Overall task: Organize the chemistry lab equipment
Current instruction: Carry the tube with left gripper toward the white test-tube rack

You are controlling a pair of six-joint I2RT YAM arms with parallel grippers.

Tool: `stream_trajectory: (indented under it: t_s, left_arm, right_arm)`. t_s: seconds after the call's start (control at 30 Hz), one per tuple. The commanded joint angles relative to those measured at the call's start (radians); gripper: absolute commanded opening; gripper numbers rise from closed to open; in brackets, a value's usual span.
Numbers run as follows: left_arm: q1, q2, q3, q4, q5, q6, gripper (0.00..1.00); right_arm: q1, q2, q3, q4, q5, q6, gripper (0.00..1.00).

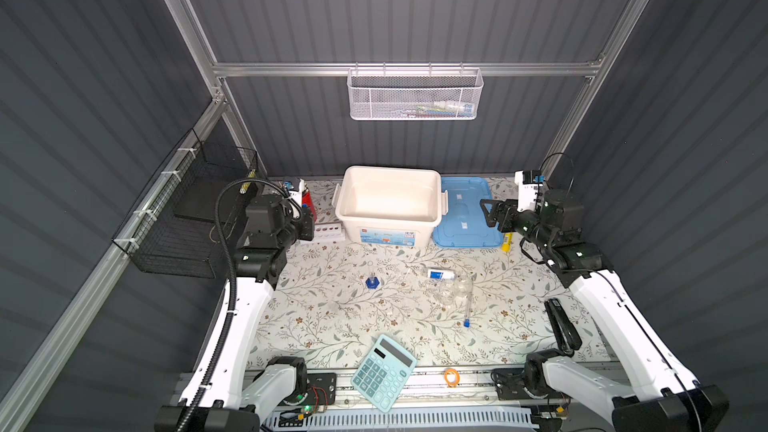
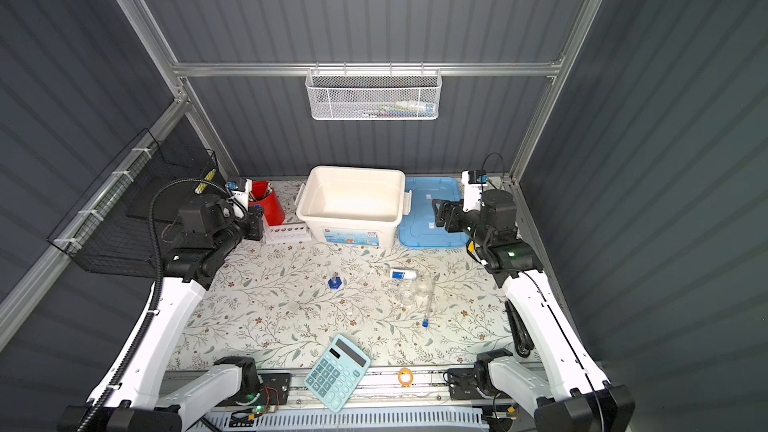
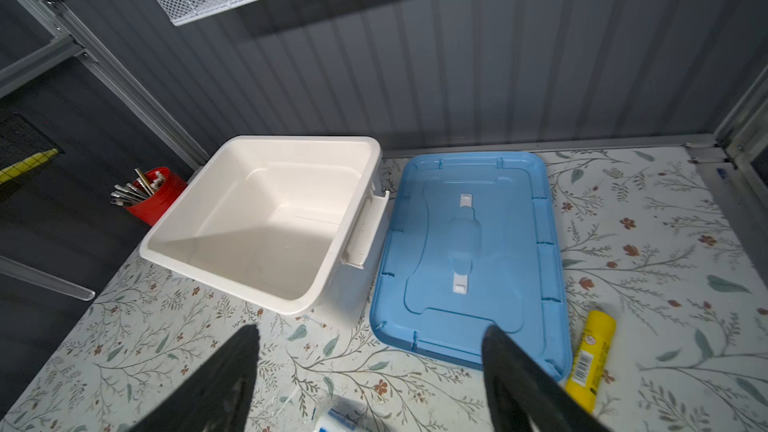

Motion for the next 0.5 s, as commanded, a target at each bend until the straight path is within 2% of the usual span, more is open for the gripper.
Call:
stream_trajectory:
  t_s: [0.0,0.27,0.47]
  left_arm:
    - [0.052,0.008,-0.012,0.076,0.093,-0.054,0.0]
    - [0.065,0.094,-0.011,0.202,0.072,-0.09,0.0]
    - [0.067,0.131,-0.067,0.294,-0.014,-0.054,0.0]
  right_arm:
    - [-0.001,0.002,0.001,-0.041,0.061,-0.022,0.84]
    - [-0.001,0.032,-0.036,0.013,0.051,-0.001,0.83]
    - [-0.002,0.024,-0.062,0.047,0.064,0.004,0.83]
